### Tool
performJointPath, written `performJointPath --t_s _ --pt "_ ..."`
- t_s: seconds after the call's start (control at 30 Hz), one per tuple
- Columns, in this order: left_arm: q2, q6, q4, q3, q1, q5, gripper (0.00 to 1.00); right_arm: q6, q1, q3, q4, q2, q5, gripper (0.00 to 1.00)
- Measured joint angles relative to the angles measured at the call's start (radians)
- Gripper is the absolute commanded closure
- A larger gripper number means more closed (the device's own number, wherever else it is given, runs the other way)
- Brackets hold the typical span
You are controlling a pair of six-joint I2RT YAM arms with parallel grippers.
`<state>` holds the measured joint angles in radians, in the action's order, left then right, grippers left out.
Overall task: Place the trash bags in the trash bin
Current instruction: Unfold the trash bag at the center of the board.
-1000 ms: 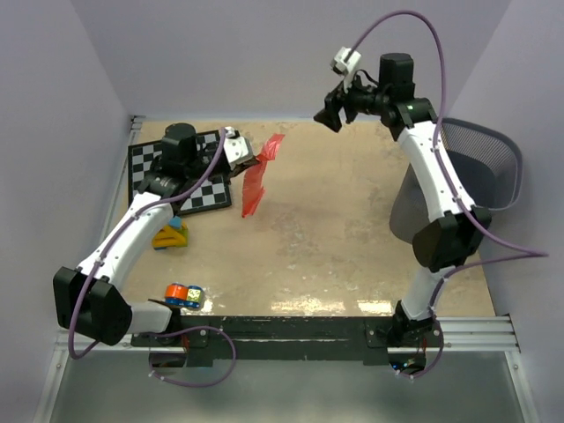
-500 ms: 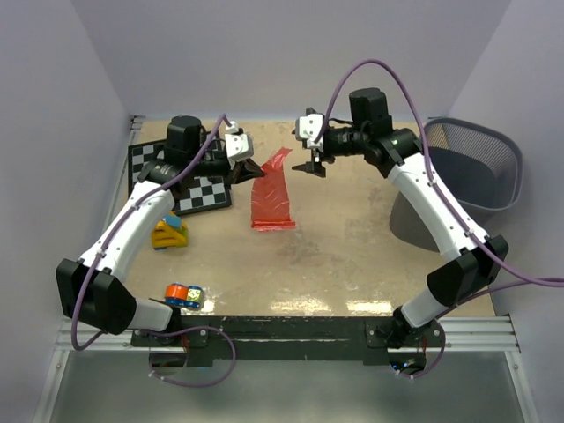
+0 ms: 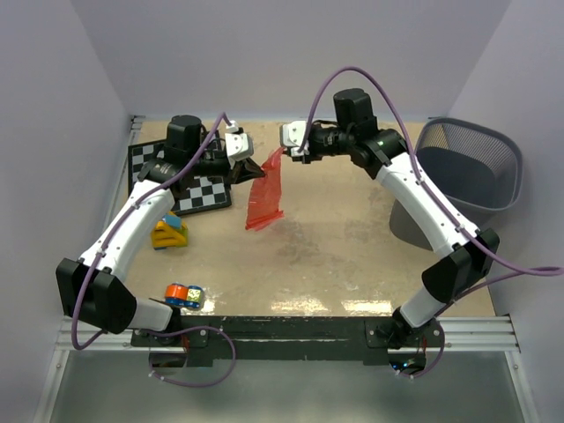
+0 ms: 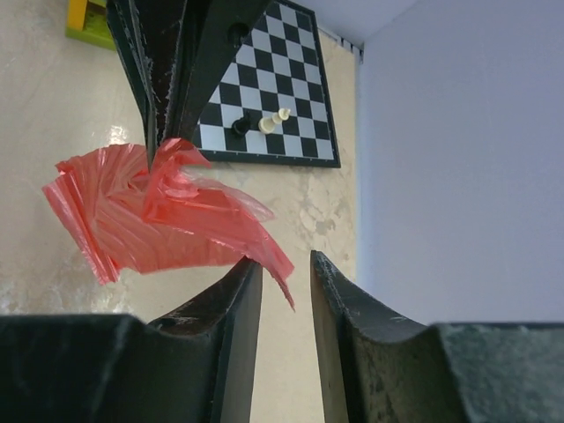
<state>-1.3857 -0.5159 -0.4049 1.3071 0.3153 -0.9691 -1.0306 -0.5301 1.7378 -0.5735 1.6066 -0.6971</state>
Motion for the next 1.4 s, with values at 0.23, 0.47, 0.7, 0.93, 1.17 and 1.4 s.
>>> performJointPath --t_s 0.23,0.47,0.7,0.93,1.17,1.4 --pt "0.000 0.025 0.040 0.000 -0.002 0.000 1.00 -0.030 0.000 0.018 -0.053 0.047 0.015 0.80" --pt "0.000 0.060 0.079 -0.015 -0.014 0.073 0.68 -0.005 -0.002 0.032 -0.064 0.056 0.027 1.00" --pt "0.007 0.100 0.121 -0.080 -0.034 0.323 0.20 0.097 -0.006 0.132 -0.151 0.118 0.032 1.00" --pt "0.159 0.098 0.238 -0.148 -0.005 0.282 0.21 0.201 -0.006 0.267 -0.299 0.282 0.063 1.00" --pt "0.060 -0.037 0.080 0.039 0.064 0.187 0.24 0.407 -0.006 0.272 -0.275 0.313 0.142 1.00" --pt "0.062 -0.021 0.127 -0.050 0.068 0.269 0.33 0.502 -0.006 0.277 -0.239 0.313 0.167 1.00"
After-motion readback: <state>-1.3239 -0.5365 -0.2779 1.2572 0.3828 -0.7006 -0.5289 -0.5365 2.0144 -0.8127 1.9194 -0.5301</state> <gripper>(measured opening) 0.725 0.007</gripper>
